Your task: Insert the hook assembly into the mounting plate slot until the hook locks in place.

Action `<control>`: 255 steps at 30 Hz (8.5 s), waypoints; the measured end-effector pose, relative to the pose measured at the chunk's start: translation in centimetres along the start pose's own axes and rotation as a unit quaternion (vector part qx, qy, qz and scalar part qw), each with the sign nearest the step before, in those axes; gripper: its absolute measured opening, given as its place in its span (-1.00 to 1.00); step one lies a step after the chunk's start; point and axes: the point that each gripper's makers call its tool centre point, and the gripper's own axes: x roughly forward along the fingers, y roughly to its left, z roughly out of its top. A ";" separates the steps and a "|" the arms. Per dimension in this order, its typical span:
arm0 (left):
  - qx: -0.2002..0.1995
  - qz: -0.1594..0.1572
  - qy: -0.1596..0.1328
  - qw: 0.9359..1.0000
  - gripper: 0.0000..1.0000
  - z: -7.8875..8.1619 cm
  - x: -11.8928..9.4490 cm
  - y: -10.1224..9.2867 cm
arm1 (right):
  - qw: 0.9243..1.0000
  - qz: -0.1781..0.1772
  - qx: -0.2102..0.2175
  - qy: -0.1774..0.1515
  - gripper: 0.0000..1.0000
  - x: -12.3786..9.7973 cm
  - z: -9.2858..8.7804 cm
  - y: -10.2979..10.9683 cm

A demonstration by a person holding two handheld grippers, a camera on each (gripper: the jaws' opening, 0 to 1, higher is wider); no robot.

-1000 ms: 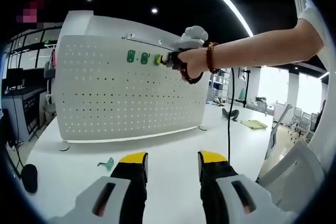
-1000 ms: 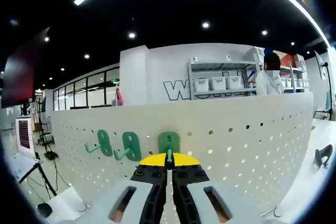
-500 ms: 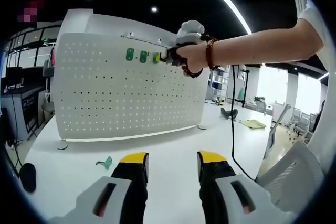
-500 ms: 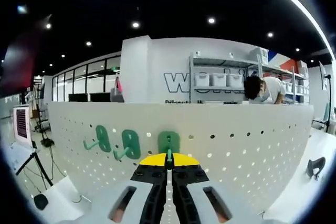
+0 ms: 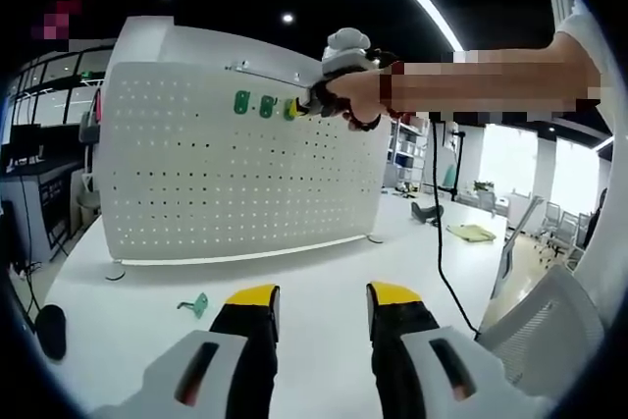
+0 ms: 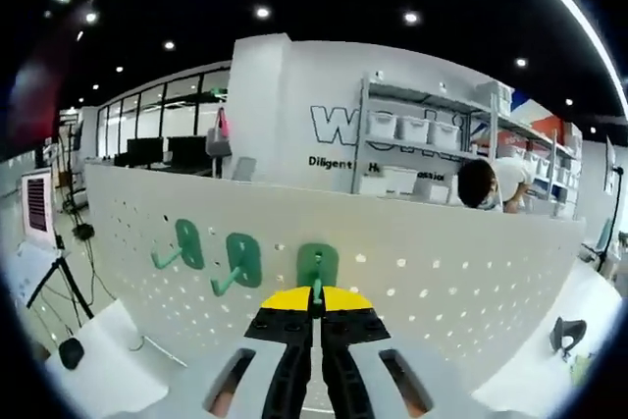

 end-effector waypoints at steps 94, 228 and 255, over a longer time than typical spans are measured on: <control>-0.015 -0.012 -0.001 1.000 -0.32 -0.2 1.1 -0.4 | 0.999 0.017 0.039 0.010 -1.00 -0.4 -0.7 0.0; -0.066 0.058 0.053 0.995 -0.44 -3.4 2.8 6.2 | 0.990 0.142 0.007 -0.006 -0.37 -9.2 -11.1 3.1; -0.050 0.113 0.114 0.986 -0.43 -6.5 4.6 11.7 | 0.983 0.179 0.041 -0.001 -0.26 -10.8 -14.0 2.7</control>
